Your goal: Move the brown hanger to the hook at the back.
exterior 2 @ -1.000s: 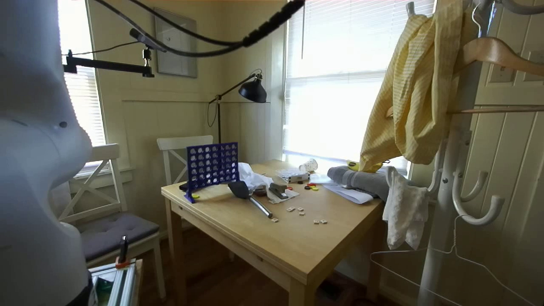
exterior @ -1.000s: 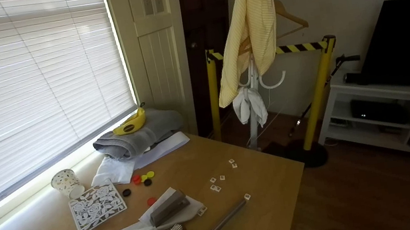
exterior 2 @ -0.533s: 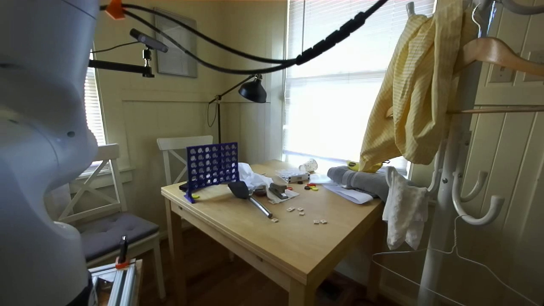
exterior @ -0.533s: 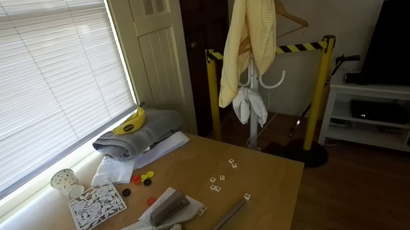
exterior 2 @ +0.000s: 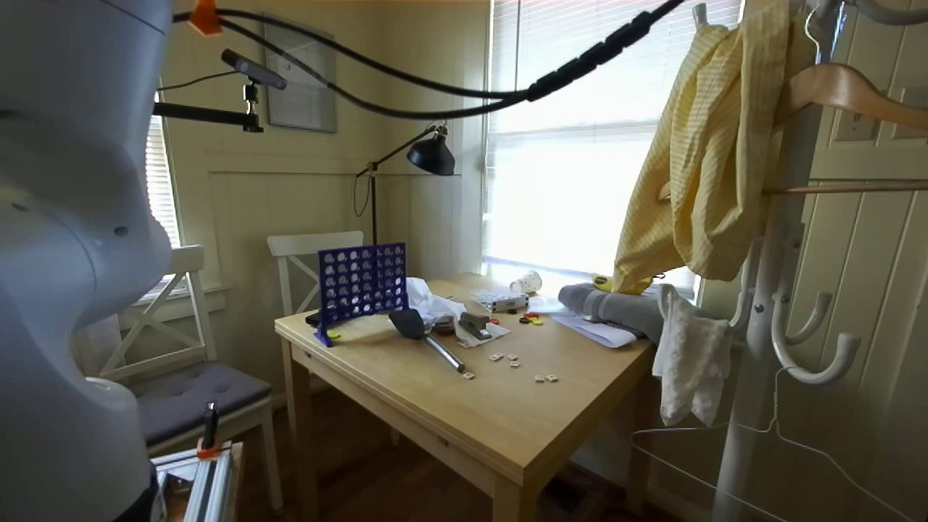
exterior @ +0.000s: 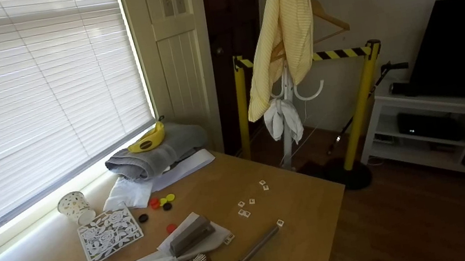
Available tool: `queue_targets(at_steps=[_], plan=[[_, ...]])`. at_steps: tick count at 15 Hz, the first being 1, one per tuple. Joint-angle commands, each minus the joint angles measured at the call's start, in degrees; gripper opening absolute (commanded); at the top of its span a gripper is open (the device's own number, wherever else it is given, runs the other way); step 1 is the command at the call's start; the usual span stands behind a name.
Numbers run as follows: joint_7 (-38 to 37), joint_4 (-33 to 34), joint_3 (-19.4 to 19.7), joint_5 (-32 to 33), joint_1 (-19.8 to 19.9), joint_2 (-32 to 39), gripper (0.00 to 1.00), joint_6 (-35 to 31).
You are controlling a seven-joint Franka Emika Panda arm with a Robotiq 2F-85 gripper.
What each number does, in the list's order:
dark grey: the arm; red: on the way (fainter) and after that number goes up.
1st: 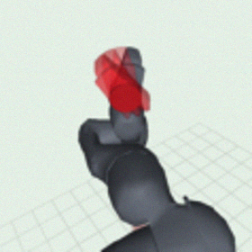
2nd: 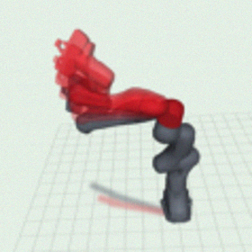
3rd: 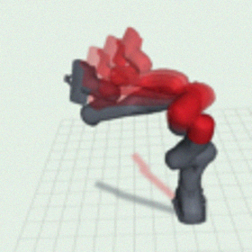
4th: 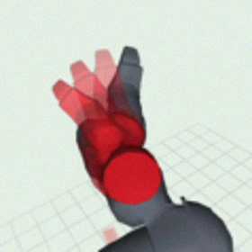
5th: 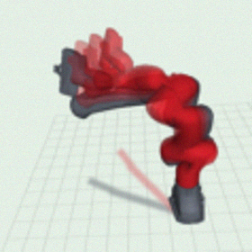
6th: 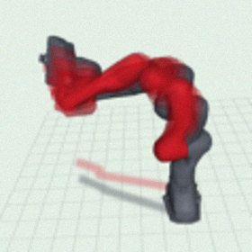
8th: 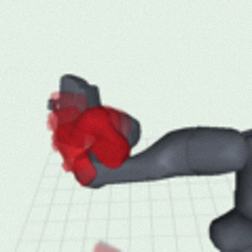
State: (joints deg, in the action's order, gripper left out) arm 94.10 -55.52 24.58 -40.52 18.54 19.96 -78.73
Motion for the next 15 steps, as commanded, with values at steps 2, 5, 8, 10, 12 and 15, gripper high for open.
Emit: queue_targets(at_steps=[2, 5, 8, 10, 12, 15], plan=[[-0.06, 9.32, -9.77, -0.66, 7.93, 6.36, 1.00, -5.10], [-2.13, 14.76, -10.36, -1.23, 7.91, 11.14, 1.00, -6.58], [-5.13, 17.33, -15.90, 3.00, 9.18, 14.47, 1.00, -10.24], [-3.18, 12.18, -14.56, 1.49, 8.25, 11.42, 1.00, -10.07], [-4.47, 14.01, -15.69, 2.42, 8.23, 13.45, 1.00, -10.95], [-4.65, 15.34, -15.45, 3.23, 8.07, 14.41, 1.00, -11.52]])
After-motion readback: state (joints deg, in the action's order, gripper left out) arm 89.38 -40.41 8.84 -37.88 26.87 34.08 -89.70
